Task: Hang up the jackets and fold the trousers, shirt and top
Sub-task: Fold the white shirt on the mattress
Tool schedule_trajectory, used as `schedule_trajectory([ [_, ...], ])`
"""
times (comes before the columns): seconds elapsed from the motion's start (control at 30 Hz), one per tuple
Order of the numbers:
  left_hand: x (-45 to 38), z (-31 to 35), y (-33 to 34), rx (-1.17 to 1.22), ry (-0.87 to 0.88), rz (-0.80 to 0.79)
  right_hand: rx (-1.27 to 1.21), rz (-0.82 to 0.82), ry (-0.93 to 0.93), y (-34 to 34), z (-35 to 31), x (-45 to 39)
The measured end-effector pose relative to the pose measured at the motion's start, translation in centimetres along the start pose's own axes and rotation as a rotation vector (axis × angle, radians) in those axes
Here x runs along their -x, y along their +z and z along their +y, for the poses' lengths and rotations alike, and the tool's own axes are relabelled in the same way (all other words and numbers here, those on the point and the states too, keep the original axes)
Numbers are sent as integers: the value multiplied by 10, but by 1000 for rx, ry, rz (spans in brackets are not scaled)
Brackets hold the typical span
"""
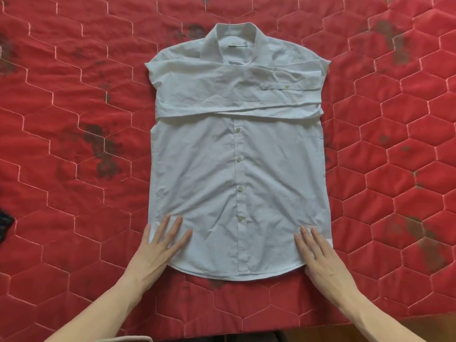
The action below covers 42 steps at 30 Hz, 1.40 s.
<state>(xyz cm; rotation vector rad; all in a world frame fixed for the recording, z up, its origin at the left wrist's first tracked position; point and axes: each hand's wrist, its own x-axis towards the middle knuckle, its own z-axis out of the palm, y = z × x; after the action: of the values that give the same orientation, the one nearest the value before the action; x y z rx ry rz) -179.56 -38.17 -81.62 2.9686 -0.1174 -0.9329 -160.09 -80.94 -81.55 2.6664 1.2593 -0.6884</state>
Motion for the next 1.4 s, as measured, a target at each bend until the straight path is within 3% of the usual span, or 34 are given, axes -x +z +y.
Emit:
schedule_trajectory([
  [0.17,4,-1,6,141,-72,135,-128,113,92,-2,-3,-5],
  [0.33,4,-22,-5,121,12,143,-199,202,101,-25,28,-28],
  [0.47,3,-33,-14,97,80,99,-85,72,-72,-48,48,-41],
  [0.63,0,-37,-25,96,126,35,10,-211,-107,-52,42,-37],
  [0.83,-4,-51,-29,240,124,-38,-148,42,-71,-46,46,-28],
  [1.03,-11,-81,-36,584,59,-167,-576,59,253,-81,62,-51],
  [1.23,-49,-113,-97,1152,-234,53,-902,296,468,-128,74,-117],
  [1.4,-91,-152,-111,1374,-459,297,-985,451,503,-146,97,-184],
])
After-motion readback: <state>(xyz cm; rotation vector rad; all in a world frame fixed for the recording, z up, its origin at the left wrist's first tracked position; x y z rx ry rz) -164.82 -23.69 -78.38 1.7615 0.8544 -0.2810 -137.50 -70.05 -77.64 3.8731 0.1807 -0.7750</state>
